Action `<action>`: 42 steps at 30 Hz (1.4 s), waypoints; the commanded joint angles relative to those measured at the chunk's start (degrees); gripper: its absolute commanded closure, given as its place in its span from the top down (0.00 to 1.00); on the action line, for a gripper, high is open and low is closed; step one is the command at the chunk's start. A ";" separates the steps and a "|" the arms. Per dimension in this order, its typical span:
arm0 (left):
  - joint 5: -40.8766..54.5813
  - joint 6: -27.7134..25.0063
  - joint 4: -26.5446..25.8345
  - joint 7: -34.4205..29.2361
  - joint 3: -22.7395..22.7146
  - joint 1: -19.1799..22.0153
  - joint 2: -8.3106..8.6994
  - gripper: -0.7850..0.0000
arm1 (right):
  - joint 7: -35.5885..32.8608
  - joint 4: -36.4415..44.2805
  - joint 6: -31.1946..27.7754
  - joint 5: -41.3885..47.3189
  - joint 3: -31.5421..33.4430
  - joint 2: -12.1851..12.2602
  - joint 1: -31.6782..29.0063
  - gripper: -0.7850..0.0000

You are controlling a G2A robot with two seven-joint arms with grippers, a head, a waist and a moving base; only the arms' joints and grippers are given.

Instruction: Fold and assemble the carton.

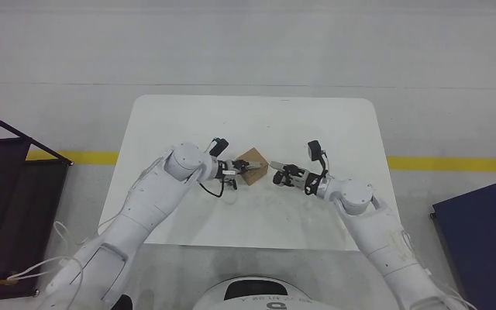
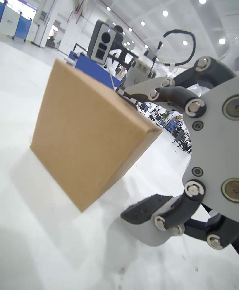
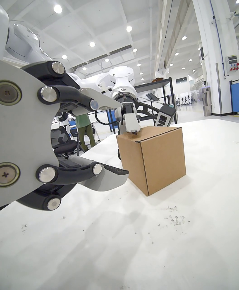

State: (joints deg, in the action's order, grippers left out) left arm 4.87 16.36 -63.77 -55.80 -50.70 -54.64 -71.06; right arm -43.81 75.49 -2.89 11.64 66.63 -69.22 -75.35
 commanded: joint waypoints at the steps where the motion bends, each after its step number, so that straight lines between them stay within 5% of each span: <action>1: 0.75 -0.26 -1.47 -0.79 -0.92 -0.54 0.31 1.00 | -0.12 0.26 -0.08 -0.12 0.12 0.08 -0.15 0.63; 11: 0.83 -0.69 -7.92 4.08 -10.85 -3.98 3.09 1.00 | -0.62 2.85 -1.40 -0.38 0.96 0.57 -1.72 0.62; 14: 0.26 -1.61 -8.92 10.14 -13.43 -4.79 3.45 1.00 | -0.51 4.56 -1.60 -1.07 1.00 0.71 -2.09 0.62; 20: 2.22 -2.74 -6.64 21.51 -10.62 -4.00 1.73 1.00 | -0.46 7.79 -1.25 -2.40 0.85 0.89 -1.90 0.62; 28: 16.05 -7.74 1.68 15.53 -6.36 -1.71 -1.23 1.00 | 0.35 9.75 -0.84 -3.37 1.95 1.29 -2.08 0.60; 32: 22.81 -6.57 4.41 9.45 -6.30 -1.45 -1.83 1.00 | 0.64 9.99 -0.55 -3.58 3.12 1.55 -1.83 0.42; 34: 24.43 -5.88 5.08 7.06 -6.30 -1.42 -1.92 1.00 | 0.76 10.48 -0.27 -4.27 3.66 1.72 -1.74 0.20; 35: 25.24 -5.61 5.22 5.85 -6.40 -1.42 -1.93 1.00 | 0.80 10.77 0.08 -4.73 3.93 1.81 -1.65 0.00; 42: 23.76 -6.49 2.66 7.58 -9.85 -3.26 -0.72 1.00 | -2.10 15.74 4.89 -15.37 3.02 2.66 -0.30 0.00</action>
State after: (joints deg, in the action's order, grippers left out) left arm 29.19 10.07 -60.46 -49.16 -59.69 -57.37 -72.07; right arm -45.46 90.23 1.07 -0.85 70.20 -66.66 -75.82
